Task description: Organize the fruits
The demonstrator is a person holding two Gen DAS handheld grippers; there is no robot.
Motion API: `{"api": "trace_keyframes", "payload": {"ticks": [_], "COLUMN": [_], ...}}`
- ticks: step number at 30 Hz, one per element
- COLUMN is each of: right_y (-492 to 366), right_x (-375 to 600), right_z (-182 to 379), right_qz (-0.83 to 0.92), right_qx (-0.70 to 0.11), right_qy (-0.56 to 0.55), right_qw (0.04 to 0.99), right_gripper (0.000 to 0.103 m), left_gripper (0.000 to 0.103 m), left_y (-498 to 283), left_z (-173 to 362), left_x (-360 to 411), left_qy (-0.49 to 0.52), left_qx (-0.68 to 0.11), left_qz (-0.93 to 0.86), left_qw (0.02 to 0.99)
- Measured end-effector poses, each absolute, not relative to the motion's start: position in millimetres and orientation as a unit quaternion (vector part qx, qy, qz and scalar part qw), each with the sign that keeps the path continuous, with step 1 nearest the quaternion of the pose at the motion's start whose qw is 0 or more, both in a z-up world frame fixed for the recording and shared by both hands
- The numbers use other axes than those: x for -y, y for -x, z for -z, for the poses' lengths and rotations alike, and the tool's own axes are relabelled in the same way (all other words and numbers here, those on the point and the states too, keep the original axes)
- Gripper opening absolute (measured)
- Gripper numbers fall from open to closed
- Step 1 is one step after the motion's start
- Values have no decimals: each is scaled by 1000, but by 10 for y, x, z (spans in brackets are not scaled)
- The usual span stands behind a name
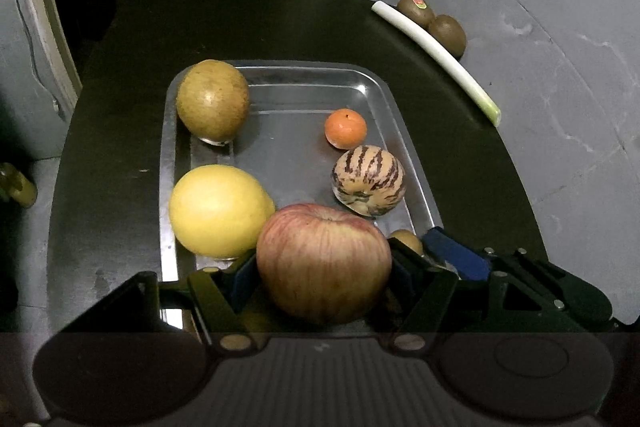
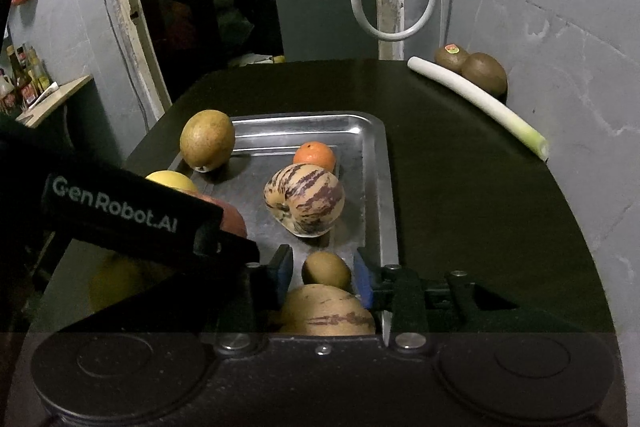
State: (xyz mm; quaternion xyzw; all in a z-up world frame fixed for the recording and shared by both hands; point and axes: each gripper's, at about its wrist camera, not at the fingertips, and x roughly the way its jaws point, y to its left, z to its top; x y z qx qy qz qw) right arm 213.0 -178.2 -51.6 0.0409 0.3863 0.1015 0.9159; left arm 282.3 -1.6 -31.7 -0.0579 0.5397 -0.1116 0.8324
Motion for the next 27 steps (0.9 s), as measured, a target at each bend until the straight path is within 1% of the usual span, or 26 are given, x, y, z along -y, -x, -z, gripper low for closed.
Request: {"api": "trace_keyframes", "payload": {"ticks": [2, 3, 5, 6, 8, 10, 13, 15, 19, 22, 27], "right_y": [-2111, -2096, -2053, -2023, -1961, -1884, -1747, -1637, -1393, -1218, -881], "right_x": [1774, 1777, 1783, 1781, 1771, 1764, 1735, 1705, 1631, 1576, 1481], "right_z": [509, 503, 486, 474, 446, 402, 310, 234, 54, -89, -299], "right_qz": [-99, -97, -92, -86, -73, -66, -58, -53, -40, -30, -6], "right_qx": [-385, -383, -381, -380, -378, -373, -363, -354, -337, -323, -304], "right_qy": [-34, -32, -29, -27, -20, -21, -23, -24, -25, -22, -33], "right_qw": [917, 918, 920, 921, 923, 925, 930, 934, 940, 946, 952], "right_gripper": [45, 47, 56, 57, 66, 73, 85, 88, 100, 102, 102], "left_gripper": [73, 73, 78, 80, 87, 88, 94, 98, 102, 103, 103], "left_y": [-2820, -2800, -2756, -2733, -2685, -2617, -2486, -2361, -2123, -1953, -1613], "left_z": [293, 269, 199, 159, 76, 4, -110, -196, -335, -448, -569], "left_x": [-1, -24, -65, -81, -118, -172, -272, -353, -515, -651, -833], "left_qy": [63, 70, 80, 81, 81, 83, 87, 86, 72, 53, 16], "left_qx": [-537, -532, -520, -513, -502, -492, -474, -460, -440, -425, -387], "left_qz": [111, 115, 126, 129, 136, 140, 139, 137, 139, 132, 103], "left_qw": [834, 836, 841, 844, 850, 855, 865, 873, 884, 894, 916]}}
